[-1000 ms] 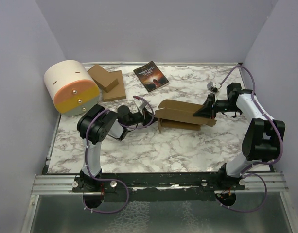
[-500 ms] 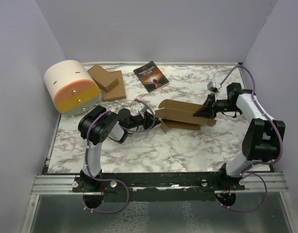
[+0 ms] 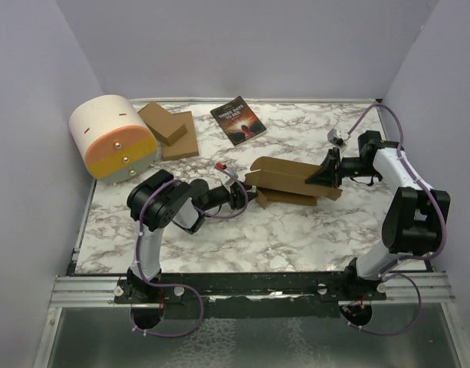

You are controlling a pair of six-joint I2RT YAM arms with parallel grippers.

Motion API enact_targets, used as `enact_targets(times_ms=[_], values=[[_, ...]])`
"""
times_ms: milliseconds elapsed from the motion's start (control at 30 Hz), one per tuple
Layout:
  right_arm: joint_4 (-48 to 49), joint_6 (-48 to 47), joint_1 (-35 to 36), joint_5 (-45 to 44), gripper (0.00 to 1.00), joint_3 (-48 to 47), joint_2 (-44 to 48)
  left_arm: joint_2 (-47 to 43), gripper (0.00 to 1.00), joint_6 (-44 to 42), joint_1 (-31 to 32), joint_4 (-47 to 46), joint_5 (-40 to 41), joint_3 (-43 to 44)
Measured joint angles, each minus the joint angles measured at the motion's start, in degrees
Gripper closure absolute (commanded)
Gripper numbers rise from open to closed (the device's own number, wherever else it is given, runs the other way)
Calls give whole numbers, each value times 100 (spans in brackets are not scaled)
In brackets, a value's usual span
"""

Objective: Fold the paper box

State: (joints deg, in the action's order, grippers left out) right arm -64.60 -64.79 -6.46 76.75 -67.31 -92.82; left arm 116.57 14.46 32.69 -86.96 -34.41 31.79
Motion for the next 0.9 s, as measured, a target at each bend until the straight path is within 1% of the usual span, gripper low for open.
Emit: enact_targets(times_ms=[300,633,900], values=[[-26,-48,-2,0,99,0,-2,0,56,-155,223,-20,734,-35],[-57,-109,0,0,99,0,-2,87,50,-306,651,-85,1659,-46],[-125,-153,0,0,99,0,-2,243,51,-323,752,-90,2103,79]])
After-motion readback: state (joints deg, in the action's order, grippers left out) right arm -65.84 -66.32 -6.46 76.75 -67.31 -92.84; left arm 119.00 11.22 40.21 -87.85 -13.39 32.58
